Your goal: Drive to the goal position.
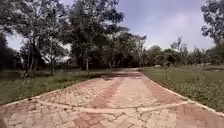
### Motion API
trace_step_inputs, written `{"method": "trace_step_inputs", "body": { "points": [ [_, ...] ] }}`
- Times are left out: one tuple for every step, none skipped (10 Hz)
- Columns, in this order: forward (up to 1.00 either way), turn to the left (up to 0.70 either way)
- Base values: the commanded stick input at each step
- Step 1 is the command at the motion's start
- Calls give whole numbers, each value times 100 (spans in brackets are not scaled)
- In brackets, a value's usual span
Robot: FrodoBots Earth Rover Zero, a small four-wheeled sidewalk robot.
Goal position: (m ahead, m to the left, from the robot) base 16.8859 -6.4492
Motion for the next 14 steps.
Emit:
{"method": "trace_step_inputs", "body": {
  "points": [
    [70,0],
    [70,0],
    [70,0],
    [70,0],
    [70,0],
    [70,0],
    [70,0],
    [70,0],
    [70,0],
    [70,0],
    [70,0],
    [70,0],
    [70,0],
    [70,0]
  ]
}}
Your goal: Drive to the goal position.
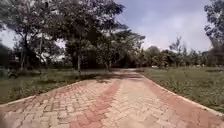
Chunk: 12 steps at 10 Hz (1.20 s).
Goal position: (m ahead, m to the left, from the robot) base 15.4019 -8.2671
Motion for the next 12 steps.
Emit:
{"method": "trace_step_inputs", "body": {
  "points": [
    [70,0],
    [70,0],
    [70,0],
    [70,0],
    [70,0],
    [70,0],
    [70,0],
    [70,0],
    [70,0],
    [70,0],
    [70,0],
    [70,0]
  ]
}}
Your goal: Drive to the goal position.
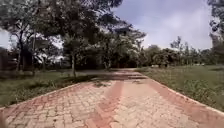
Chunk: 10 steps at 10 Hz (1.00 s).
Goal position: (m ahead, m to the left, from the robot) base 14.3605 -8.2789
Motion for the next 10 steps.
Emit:
{"method": "trace_step_inputs", "body": {
  "points": [
    [70,0],
    [70,0],
    [70,0],
    [70,0],
    [70,0],
    [70,0],
    [70,0],
    [70,0],
    [70,0],
    [70,0]
  ]
}}
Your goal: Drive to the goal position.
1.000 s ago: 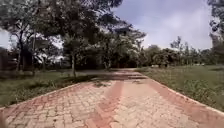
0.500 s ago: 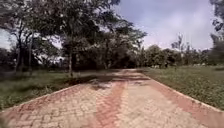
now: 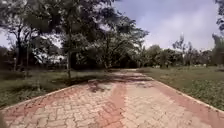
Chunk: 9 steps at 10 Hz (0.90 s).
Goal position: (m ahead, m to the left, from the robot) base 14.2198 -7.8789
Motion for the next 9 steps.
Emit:
{"method": "trace_step_inputs", "body": {
  "points": [
    [70,0],
    [70,0],
    [70,0],
    [70,0],
    [70,0],
    [70,0],
    [70,0],
    [70,0],
    [70,0]
  ]
}}
